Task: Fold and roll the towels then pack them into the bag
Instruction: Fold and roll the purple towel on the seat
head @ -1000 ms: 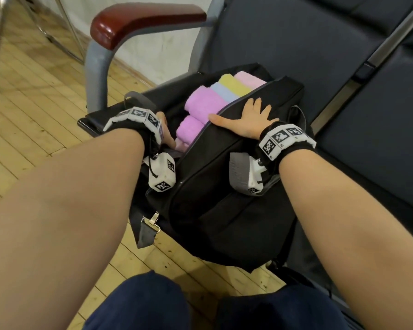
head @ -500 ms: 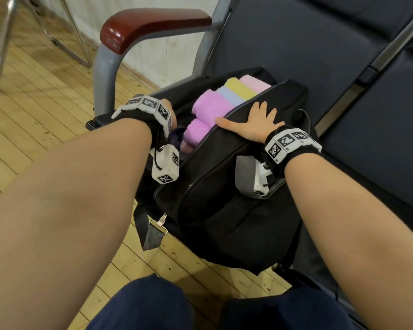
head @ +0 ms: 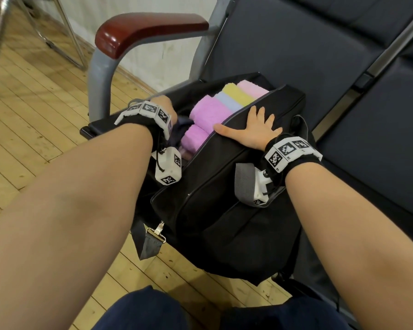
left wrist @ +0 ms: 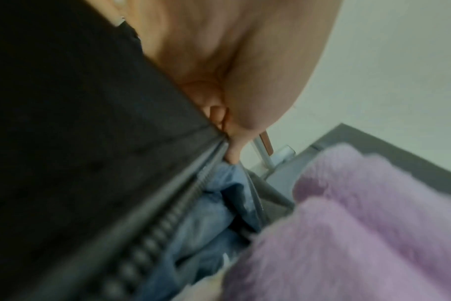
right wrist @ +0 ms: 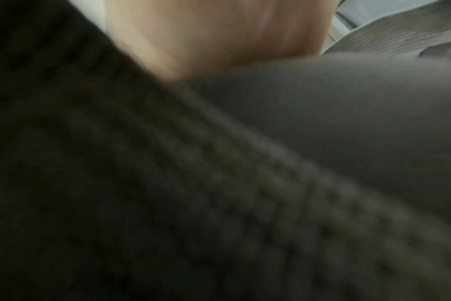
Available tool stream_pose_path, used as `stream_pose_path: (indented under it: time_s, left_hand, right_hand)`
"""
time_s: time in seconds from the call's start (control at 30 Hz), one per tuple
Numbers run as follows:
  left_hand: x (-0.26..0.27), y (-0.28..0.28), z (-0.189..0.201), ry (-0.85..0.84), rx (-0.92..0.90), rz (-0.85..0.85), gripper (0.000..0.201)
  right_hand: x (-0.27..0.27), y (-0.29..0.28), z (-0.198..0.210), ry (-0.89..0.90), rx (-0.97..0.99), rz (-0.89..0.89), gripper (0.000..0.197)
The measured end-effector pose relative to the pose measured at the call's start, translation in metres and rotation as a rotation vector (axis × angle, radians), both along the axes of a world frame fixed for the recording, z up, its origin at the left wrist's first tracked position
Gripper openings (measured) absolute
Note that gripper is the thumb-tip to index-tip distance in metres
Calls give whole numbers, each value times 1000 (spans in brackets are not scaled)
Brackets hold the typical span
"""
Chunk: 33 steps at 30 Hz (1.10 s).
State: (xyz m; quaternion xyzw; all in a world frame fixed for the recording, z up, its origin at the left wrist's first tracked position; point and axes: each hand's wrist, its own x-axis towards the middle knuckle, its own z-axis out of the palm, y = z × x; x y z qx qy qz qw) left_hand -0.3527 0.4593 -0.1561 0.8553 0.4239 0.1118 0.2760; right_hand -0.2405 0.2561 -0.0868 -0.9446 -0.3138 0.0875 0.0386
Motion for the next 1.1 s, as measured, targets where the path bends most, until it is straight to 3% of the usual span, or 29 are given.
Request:
stream_pose_path:
  time_s: [0.17,0.27,0.37,0.47,0.6,0.7,0.97,1.1]
  left_hand:
    - [-9,-1,38,-311,-215,145,33]
    - [-17,-7,63,-590,-351,172,14]
    - [-25,-11,71,-791,-433,210,22]
    - [-22,-15,68,-647,-391,130,10]
    - [-6,-24,77,-392,-174,10,39]
    - [7,-30,86,-228,-17,-61,37]
    - [26,-15,78,-291,-40,-36,32]
    - [34,-11,78,-251,-21,-34,8]
  right_hand:
    - [-1,2,2,12,-8,-2,136]
    - [-3,2,3,10,-19,-5,136]
    - [-4,3,3,2,-29,-6,135]
    - [-6,3,4,-14,-34,-8,134]
    - [-5,2,3,-13,-32,-3,135]
    - [-4,3,0,-11,-20,-3,136]
    - [-1,2,-1,-7,-13,8,140]
    - [-1,1,-1,-2,-10,12,140]
